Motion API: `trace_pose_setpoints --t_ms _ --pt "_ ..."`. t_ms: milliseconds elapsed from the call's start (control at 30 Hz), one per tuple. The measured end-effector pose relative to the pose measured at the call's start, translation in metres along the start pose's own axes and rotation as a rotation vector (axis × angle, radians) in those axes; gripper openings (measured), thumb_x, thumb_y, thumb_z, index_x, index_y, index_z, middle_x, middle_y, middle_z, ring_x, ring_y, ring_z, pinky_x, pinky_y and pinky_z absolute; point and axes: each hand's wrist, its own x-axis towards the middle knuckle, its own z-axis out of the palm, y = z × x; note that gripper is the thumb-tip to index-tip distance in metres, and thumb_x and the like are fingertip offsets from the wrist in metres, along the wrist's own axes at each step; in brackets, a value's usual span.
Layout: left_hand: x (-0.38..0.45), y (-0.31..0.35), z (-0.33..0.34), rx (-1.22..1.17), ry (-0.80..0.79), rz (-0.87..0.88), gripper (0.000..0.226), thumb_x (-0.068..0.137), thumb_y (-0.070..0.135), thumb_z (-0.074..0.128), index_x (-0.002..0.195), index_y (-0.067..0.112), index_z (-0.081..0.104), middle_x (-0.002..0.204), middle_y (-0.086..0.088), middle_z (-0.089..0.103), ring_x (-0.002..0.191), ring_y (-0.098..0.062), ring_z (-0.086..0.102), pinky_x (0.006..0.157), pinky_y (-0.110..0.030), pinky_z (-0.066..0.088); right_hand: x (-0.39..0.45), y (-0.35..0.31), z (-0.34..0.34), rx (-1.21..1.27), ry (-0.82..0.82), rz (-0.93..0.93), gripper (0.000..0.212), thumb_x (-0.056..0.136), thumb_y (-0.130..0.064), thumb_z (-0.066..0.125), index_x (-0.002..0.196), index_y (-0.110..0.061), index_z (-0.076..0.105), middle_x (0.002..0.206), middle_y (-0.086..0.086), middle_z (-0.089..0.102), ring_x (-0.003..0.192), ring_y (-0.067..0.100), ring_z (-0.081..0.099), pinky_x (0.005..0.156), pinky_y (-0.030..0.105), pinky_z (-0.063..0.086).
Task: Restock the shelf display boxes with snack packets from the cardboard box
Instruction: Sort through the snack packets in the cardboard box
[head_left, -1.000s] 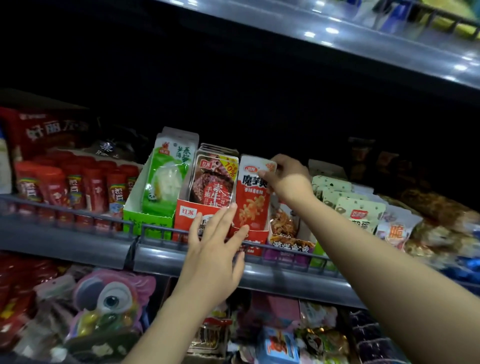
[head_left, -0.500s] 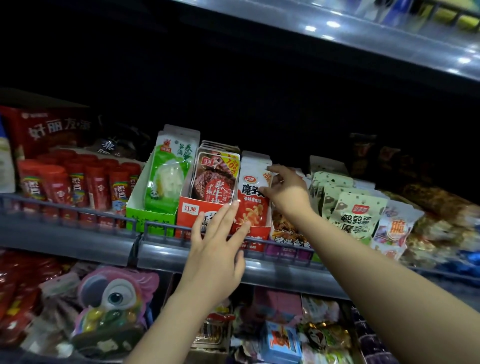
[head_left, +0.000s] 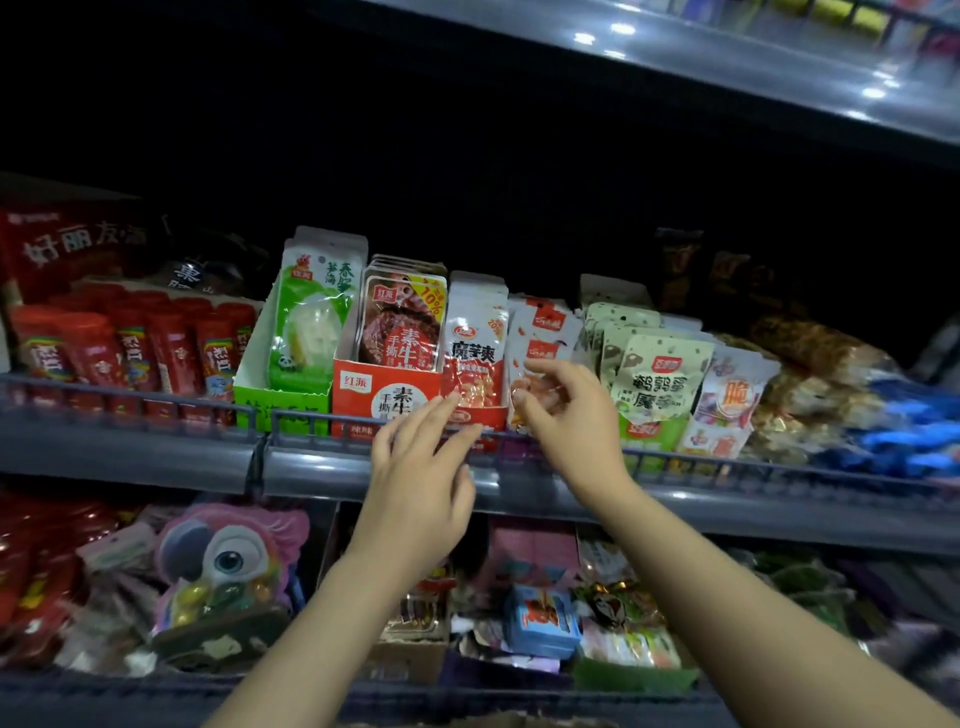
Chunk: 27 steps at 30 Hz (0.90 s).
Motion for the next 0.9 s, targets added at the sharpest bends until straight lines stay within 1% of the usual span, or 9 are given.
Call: trace_pose_setpoints --t_ms 133,200,267,367,433,533,667,800,900 --pt "-0.024 0.014 0.008 -0.099 0.001 -0.044 0.04 0.085 0.03 0.039 0.112 0.016 0.066 0.115 -0.001 0.058 0.112 -0.015 0.043 0.095 -0.033 0.029 -0.05 0.014 -0.003 0.095 0.007 0.082 0.022 0.085 -0.012 0.065 0.106 -0.018 0.065 0.091 -0.002 0.057 0.071 0.001 0.054 0.069 0.012 0.047" --pt "-0.037 0.021 0.012 -0.182 -0.087 -0.113 0.032 0.091 0.026 0.045 0.117 0.019 0.063 0.115 0.003 0.055 0.11 -0.011 0.045 0.096 -0.029 0.031 -0.077 0.024 -0.001 0.146 0.012 0.142 0.02 0.084 -0.012 0.066 0.101 -0.022 0.063 0.086 -0.003 0.057 0.068 0.0 0.053 0.064 0.009 0.044" --pt "-0.051 0.023 0.02 -0.34 -0.215 -0.233 0.03 0.094 0.021 0.05 0.123 0.021 0.058 0.118 0.006 0.052 0.105 -0.007 0.05 0.095 -0.023 0.038 -0.103 0.036 0.002 0.215 -0.01 0.235 0.019 0.085 -0.013 0.066 0.099 -0.026 0.062 0.083 -0.001 0.059 0.067 0.001 0.054 0.064 0.011 0.044" --pt "-0.078 0.024 0.042 -0.468 -0.351 -0.391 0.027 0.093 0.014 0.053 0.118 0.02 0.06 0.111 0.001 0.056 0.085 0.003 0.054 0.074 -0.005 0.04 -0.141 0.059 0.01 0.226 -0.067 0.333 0.019 0.085 -0.015 0.065 0.099 -0.027 0.061 0.084 0.002 0.063 0.073 0.009 0.059 0.067 0.019 0.047" --pt "-0.101 0.026 0.06 -0.527 -0.429 -0.487 0.025 0.092 0.011 0.054 0.114 0.017 0.061 0.103 0.001 0.06 0.076 0.004 0.053 0.064 -0.001 0.038 -0.164 0.074 0.017 0.209 -0.098 0.393 0.018 0.084 -0.014 0.066 0.097 -0.025 0.062 0.083 0.002 0.063 0.072 0.014 0.059 0.066 0.021 0.045" --pt "-0.137 0.027 0.087 -0.593 -0.536 -0.688 0.022 0.091 0.007 0.052 0.11 0.012 0.062 0.092 0.003 0.06 0.077 -0.004 0.055 0.062 -0.005 0.039 -0.202 0.098 0.031 0.162 -0.166 0.515 0.016 0.085 -0.014 0.065 0.095 -0.026 0.059 0.079 -0.002 0.06 0.07 0.015 0.058 0.066 0.022 0.042" --pt "-0.188 0.02 0.123 -0.576 -0.661 -0.857 0.022 0.092 0.007 0.052 0.111 0.012 0.06 0.103 -0.002 0.062 0.1 -0.016 0.06 0.078 -0.015 0.042 -0.257 0.135 0.049 0.148 -0.209 0.715 0.017 0.083 -0.012 0.066 0.099 -0.017 0.065 0.079 0.0 0.061 0.078 0.016 0.06 0.074 0.023 0.044" --pt "-0.236 0.015 0.149 -0.581 -0.711 -1.033 0.019 0.095 0.012 0.05 0.111 0.018 0.057 0.107 -0.001 0.06 0.085 -0.008 0.055 0.061 -0.01 0.044 -0.308 0.17 0.069 0.135 -0.267 0.904 0.016 0.081 -0.011 0.067 0.097 -0.014 0.068 0.079 0.004 0.066 0.081 0.024 0.064 0.079 0.032 0.049" --pt "-0.272 0.015 0.17 -0.546 -0.687 -1.137 0.017 0.094 0.011 0.053 0.107 0.016 0.061 0.112 -0.007 0.064 0.088 -0.015 0.055 0.066 -0.02 0.042 -0.34 0.193 0.082 0.063 -0.38 0.972 0.02 0.085 -0.014 0.064 0.105 -0.012 0.068 0.096 0.009 0.07 0.088 0.023 0.063 0.073 0.025 0.044"
